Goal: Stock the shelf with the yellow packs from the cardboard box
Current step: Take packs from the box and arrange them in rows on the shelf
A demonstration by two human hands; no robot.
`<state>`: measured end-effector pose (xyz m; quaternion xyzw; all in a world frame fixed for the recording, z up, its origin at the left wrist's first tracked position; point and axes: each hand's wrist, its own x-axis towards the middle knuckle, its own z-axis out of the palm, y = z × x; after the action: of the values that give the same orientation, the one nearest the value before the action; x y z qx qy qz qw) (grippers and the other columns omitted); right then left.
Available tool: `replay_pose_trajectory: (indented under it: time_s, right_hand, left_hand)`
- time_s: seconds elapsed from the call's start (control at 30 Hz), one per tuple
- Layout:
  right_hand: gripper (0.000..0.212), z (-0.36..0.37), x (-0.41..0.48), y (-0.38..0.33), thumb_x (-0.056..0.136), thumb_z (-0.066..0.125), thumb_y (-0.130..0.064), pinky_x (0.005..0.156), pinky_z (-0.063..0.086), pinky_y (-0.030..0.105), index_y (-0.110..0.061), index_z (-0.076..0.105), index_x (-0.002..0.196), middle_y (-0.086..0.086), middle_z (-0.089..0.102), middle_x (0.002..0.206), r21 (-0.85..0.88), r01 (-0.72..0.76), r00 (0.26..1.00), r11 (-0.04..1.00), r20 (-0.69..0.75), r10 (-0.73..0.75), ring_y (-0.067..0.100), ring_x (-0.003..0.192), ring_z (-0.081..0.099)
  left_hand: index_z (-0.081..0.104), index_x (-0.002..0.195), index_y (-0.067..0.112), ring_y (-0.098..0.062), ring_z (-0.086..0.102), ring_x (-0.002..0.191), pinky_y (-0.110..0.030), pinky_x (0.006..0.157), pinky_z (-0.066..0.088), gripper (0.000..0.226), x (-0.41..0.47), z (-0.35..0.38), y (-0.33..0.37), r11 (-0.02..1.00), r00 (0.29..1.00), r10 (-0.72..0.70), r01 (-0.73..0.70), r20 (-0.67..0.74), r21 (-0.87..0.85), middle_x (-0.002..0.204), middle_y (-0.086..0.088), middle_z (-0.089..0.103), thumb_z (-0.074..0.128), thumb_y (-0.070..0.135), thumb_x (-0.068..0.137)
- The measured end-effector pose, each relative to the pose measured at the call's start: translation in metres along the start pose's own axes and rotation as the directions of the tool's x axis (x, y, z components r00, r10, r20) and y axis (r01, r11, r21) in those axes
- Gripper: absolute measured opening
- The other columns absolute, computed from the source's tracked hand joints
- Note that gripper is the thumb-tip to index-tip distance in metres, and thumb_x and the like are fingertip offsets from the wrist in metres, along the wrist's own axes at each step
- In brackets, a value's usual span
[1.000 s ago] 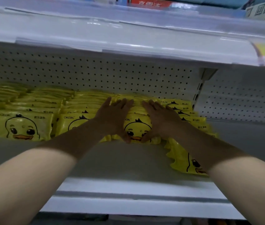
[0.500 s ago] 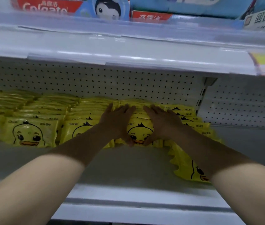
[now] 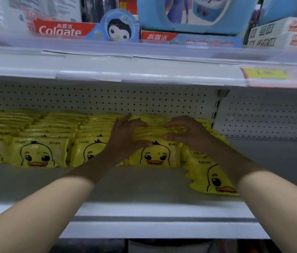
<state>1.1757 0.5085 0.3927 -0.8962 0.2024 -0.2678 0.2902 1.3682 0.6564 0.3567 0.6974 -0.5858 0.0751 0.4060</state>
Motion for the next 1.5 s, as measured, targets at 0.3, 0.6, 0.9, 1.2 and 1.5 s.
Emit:
replay_pose_trajectory:
  time_s: [0.3, 0.6, 0.9, 1.2, 1.5]
  right_hand:
    - [0.021, 0.013, 0.004, 0.011, 0.06, 0.072, -0.072, 0.102, 0.042, 0.05, -0.057, 0.069, 0.075, -0.02, 0.07, 0.094, -0.086, 0.042, 0.998, 0.995, -0.038, -0.046, 0.018, 0.109, 0.057]
    - [0.009, 0.025, 0.014, 0.013, 0.075, 0.084, -0.035, 0.102, 0.042, 0.047, -0.029, 0.077, 0.075, -0.005, 0.071, 0.093, -0.133, 0.002, 0.999, 0.991, -0.046, -0.009, 0.027, 0.108, 0.057]
    - [0.014, 0.016, 0.016, 0.011, 0.075, 0.085, -0.035, 0.098, 0.045, 0.028, -0.033, 0.08, 0.088, -0.018, 0.064, 0.097, 0.083, -0.013, 0.992, 0.996, -0.124, 0.024, -0.003, 0.109, 0.055]
    - [0.019, 0.026, 0.031, 0.012, 0.076, 0.082, -0.044, 0.098, 0.044, 0.046, -0.051, 0.067, 0.066, -0.017, 0.064, 0.087, -0.135, -0.047, 0.994, 0.99, -0.109, 0.033, 0.025, 0.109, 0.056]
    - [0.008, 0.017, 0.034, 0.017, 0.079, 0.081, -0.036, 0.082, 0.043, 0.017, -0.033, 0.075, 0.085, -0.013, 0.067, 0.101, 0.095, -0.084, 0.983, 0.992, -0.156, 0.099, -0.002, 0.098, 0.056]
  left_hand:
    - [0.072, 0.096, 0.024, -0.014, 0.024, 0.145, -0.034, 0.116, -0.005, 0.029, -0.005, 0.022, 0.001, 0.996, 0.991, -0.036, 0.025, -0.127, -0.084, 0.128, 0.005, 0.064, 0.084, 0.032, 0.07]
    - [0.079, 0.081, 0.023, -0.021, 0.022, 0.146, -0.045, 0.119, -0.004, 0.015, 0.003, 0.019, 0.003, 0.991, 0.997, -0.016, 0.025, -0.073, 0.131, 0.131, 0.001, 0.063, 0.077, 0.037, 0.077]
    - [0.072, 0.087, 0.036, -0.018, 0.017, 0.148, -0.046, 0.118, -0.002, 0.016, 0.013, 0.014, -0.006, 0.998, 0.988, -0.061, 0.06, -0.14, -0.011, 0.137, 0.001, 0.059, 0.079, 0.042, 0.074]
    - [0.075, 0.088, 0.035, -0.019, 0.018, 0.148, -0.05, 0.12, -0.002, 0.008, 0.027, 0.018, -0.005, 0.984, 0.997, 0.03, -0.017, -0.073, 0.176, 0.136, 0.003, 0.059, 0.073, 0.04, 0.082]
    - [0.073, 0.096, 0.035, -0.024, 0.019, 0.148, -0.053, 0.119, 0.0, 0.014, 0.043, 0.011, -0.009, 0.995, 0.997, -0.03, 0.036, -0.067, 0.088, 0.141, 0.003, 0.055, 0.069, 0.042, 0.086]
